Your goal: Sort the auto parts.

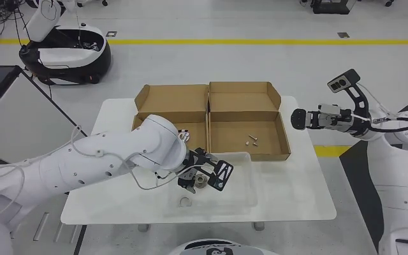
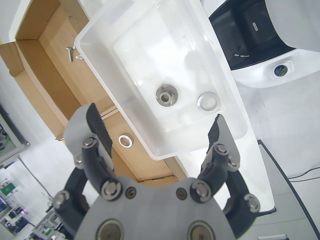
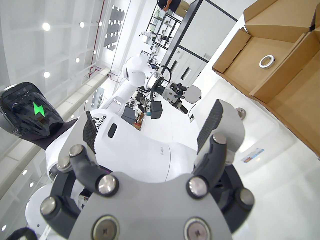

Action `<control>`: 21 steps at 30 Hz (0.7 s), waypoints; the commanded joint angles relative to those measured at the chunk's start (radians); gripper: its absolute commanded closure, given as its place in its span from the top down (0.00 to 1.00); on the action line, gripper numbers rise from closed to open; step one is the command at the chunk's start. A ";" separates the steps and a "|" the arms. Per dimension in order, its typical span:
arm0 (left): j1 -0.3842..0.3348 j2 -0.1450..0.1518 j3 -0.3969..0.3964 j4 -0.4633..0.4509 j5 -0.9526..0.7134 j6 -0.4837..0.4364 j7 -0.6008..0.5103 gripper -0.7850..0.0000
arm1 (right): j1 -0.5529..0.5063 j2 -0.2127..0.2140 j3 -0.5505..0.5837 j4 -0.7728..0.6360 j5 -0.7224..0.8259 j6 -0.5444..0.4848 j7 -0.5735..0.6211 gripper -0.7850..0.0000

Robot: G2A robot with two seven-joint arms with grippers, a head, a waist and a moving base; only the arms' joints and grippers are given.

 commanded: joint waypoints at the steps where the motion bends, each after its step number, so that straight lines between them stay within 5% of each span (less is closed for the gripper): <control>1: 0.011 0.000 0.000 0.000 0.017 0.006 0.009 1.00 | 0.000 0.000 0.000 0.000 0.000 0.000 0.000 1.00; 21: 0.123 -0.026 0.000 0.094 0.148 -0.010 0.010 1.00 | 0.000 0.000 0.000 0.000 0.000 0.000 0.000 1.00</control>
